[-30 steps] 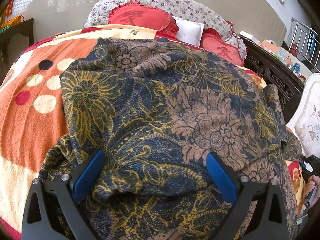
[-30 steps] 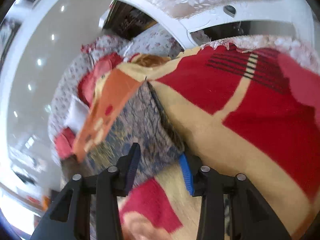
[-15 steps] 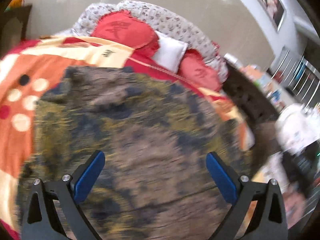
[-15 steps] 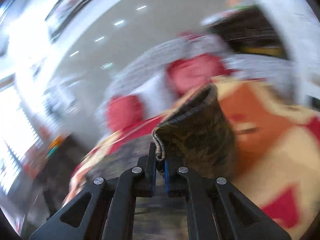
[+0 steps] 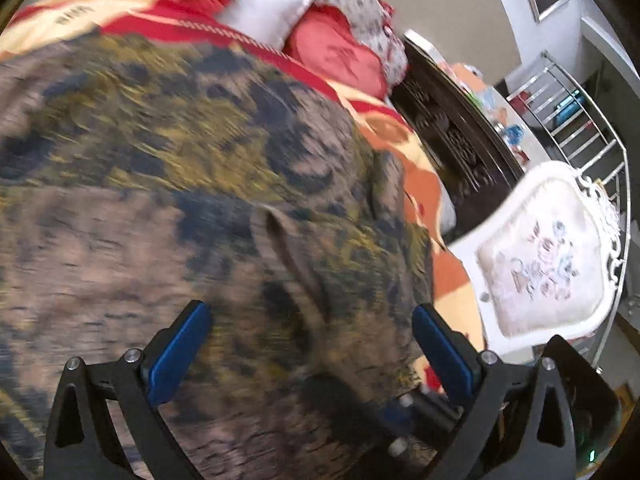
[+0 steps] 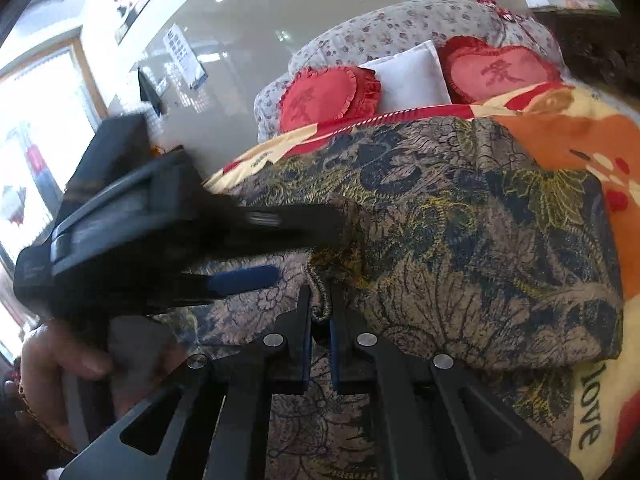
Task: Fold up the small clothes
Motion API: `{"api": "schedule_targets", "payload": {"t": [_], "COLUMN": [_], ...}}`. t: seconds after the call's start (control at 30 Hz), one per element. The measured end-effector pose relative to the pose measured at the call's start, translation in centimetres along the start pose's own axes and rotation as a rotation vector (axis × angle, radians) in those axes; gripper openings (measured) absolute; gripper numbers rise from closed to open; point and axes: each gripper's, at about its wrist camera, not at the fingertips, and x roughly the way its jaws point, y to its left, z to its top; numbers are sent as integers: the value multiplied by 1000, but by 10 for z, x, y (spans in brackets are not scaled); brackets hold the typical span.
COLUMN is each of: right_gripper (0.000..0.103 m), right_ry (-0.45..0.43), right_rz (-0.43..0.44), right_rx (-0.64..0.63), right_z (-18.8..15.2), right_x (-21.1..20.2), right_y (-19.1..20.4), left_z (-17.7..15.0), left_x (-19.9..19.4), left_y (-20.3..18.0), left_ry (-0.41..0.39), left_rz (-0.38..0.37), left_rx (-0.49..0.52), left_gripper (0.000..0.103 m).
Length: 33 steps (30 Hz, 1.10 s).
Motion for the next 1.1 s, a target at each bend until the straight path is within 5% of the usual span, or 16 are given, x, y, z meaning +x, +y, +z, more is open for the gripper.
{"api": "schedule_targets", "payload": {"t": [0.2, 0.33, 0.4, 0.57, 0.63, 0.87, 1.1], "right_gripper": [0, 15, 16, 16, 16, 16, 16], "right_ry": [17, -5, -15, 10, -2, 47, 53], "right_rz": [-122, -204, -249, -328, -336, -365, -357], "right_rx": [-80, -118, -135, -34, 12, -42, -1], "right_z": [-3, -8, -14, -41, -40, -41, -41], "right_x": [-5, -25, -38, -56, -60, -47, -47], "right_y": [17, 17, 11, -25, -34, -25, -36], "left_z": [0, -2, -1, -3, -4, 15, 13], "left_x": [6, 7, 7, 11, 5, -89, -178], "left_y": [1, 3, 1, -4, -7, -50, 7], "left_ry": [-24, -45, -54, -65, -72, -293, -424], "left_rz": [-18, -4, 25, 148, 163, 110, 260], "left_rx": [-5, -12, -4, 6, 11, 157, 68], "left_gripper": [100, 91, 78, 13, 4, 3, 3]}}
